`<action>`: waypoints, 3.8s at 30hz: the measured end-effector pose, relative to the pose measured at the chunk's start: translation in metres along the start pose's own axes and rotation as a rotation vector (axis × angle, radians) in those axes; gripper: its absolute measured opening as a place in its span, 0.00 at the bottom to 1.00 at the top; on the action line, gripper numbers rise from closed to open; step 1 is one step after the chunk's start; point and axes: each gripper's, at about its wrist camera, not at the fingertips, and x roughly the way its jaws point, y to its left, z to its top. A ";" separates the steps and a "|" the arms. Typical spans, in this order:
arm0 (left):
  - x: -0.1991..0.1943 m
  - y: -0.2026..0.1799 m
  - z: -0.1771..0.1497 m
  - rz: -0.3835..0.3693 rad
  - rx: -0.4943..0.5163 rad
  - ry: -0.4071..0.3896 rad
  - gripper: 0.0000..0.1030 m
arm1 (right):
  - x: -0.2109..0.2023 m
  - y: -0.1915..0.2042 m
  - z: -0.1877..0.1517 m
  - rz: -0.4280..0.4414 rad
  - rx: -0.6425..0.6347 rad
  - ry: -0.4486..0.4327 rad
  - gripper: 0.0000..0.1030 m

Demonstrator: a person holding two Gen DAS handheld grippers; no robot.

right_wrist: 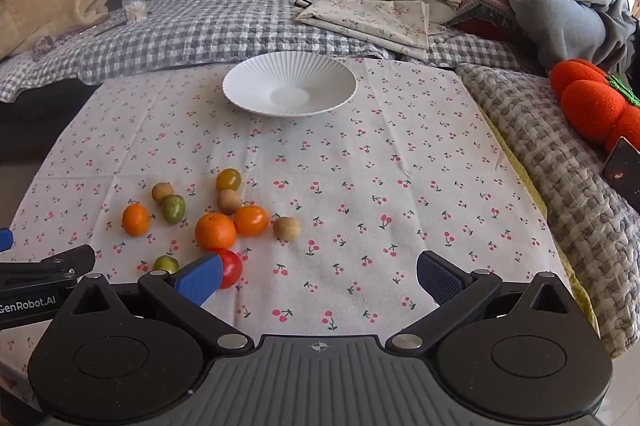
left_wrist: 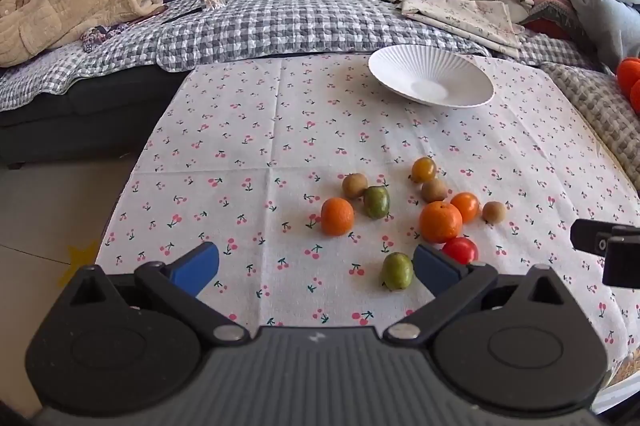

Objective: Organize fruits

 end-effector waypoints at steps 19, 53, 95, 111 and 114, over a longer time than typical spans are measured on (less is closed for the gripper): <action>-0.001 0.001 0.001 -0.011 -0.001 -0.003 1.00 | 0.000 -0.001 0.000 -0.015 0.003 -0.003 1.00; 0.011 0.013 0.003 -0.001 -0.017 -0.015 0.99 | 0.006 -0.005 0.006 0.023 0.018 -0.042 1.00; 0.116 0.017 0.032 -0.133 0.087 0.105 0.65 | 0.132 -0.011 0.033 0.365 -0.248 0.160 0.48; 0.128 -0.014 0.022 -0.251 0.218 0.100 0.54 | 0.154 -0.008 0.035 0.364 -0.283 0.175 0.26; 0.132 -0.020 0.020 -0.266 0.245 0.116 0.40 | 0.156 -0.007 0.036 0.362 -0.289 0.176 0.24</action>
